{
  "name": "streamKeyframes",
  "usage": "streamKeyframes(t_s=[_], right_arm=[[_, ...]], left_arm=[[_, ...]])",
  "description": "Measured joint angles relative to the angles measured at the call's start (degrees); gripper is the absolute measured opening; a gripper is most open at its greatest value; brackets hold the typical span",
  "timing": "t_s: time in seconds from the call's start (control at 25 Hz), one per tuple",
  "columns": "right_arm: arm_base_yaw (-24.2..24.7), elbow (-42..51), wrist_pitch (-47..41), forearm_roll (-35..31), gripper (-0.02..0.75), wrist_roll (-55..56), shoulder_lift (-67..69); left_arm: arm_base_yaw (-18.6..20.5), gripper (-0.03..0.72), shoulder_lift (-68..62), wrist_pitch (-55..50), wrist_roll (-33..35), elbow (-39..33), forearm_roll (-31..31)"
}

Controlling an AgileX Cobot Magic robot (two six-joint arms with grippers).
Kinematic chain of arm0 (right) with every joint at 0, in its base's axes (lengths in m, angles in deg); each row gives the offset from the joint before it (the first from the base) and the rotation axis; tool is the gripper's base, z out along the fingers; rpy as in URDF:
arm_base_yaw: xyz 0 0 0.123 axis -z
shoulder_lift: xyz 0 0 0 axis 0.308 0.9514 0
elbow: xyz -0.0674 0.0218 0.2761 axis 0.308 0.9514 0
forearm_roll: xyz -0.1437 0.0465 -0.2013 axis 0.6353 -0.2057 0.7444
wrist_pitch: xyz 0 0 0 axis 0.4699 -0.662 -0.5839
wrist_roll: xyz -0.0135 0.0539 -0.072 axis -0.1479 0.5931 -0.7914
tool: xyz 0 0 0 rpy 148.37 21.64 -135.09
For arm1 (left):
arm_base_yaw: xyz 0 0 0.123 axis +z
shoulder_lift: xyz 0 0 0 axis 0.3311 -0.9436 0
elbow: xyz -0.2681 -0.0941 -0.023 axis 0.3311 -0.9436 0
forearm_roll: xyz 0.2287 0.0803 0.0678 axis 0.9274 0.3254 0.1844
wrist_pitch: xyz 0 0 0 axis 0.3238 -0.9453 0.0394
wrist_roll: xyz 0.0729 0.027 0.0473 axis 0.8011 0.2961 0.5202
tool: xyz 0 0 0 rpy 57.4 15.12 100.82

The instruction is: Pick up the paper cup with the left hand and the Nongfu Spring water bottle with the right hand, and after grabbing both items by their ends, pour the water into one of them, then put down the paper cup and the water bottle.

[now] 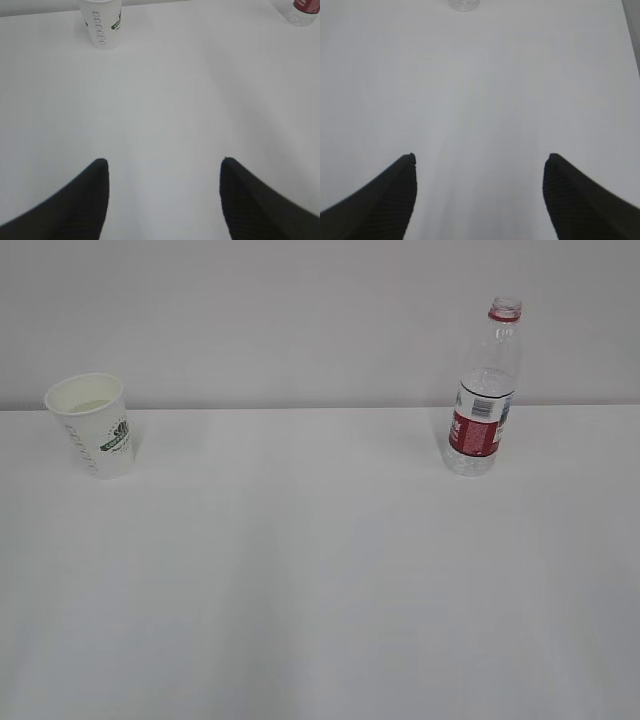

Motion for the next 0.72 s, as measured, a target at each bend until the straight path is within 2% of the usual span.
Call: streamKeyframes(t_s=[0.72], right_arm=[[0.0,0.0,0.0,0.0,0.589,0.0,-0.9]], left_arm=[[-0.1,0.486,0.5,-0.1,0.0,0.0,1.8]])
